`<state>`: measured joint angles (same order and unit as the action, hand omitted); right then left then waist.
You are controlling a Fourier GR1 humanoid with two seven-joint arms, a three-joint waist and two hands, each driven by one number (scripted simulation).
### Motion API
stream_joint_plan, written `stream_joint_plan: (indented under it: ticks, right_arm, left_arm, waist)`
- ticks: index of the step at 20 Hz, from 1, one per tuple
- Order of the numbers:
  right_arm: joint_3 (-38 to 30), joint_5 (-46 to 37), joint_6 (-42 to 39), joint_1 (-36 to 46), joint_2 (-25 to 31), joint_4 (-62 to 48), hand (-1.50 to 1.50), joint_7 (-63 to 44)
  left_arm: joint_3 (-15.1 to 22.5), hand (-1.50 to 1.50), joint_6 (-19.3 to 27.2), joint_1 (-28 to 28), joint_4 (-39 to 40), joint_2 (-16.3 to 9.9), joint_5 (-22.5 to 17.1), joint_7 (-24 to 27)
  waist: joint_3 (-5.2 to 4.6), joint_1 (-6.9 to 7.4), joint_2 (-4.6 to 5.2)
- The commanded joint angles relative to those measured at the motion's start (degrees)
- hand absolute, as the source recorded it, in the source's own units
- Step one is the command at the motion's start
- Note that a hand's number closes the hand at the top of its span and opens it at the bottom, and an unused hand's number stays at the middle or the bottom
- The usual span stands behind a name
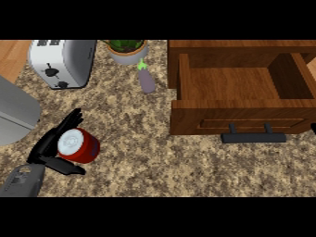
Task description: Pick up the can, place it into the drawer and close the drawer
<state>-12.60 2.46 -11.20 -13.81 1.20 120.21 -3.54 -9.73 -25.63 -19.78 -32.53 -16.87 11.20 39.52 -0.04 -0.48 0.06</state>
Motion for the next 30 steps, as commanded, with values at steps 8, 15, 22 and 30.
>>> stream_joint_plan:
  ticks: [8,15,22,30]
  right_arm:
    - [-1.86,3.48,-3.04,-5.32,-0.55,5.27,-1.50,-1.13]
    - [-1.29,1.24,-0.51,0.97,0.59,0.79,-1.50,-2.47]
    - [-5.99,7.57,-3.98,-2.12,2.14,2.91,-1.50,-1.96]
    - [-1.78,3.80,-1.48,-4.07,-0.66,6.71,-1.50,-2.96]
  left_arm:
    - [1.86,-1.50,-1.62,-1.02,-0.17,1.25,-0.01,1.42]
    - [4.25,1.50,-1.43,-0.44,-5.26,5.45,-0.52,-2.00]
    - [2.91,1.50,-5.99,-1.38,-6.66,5.15,-4.43,-4.64]
    - [-6.52,1.50,8.78,-0.31,-11.46,9.09,-12.15,-13.03]
  waist:
    - [0.04,0.03,-0.09]
    - [0.06,0.50,-0.14]
    - [0.06,0.25,-0.14]
    - [0.11,0.82,-0.38]
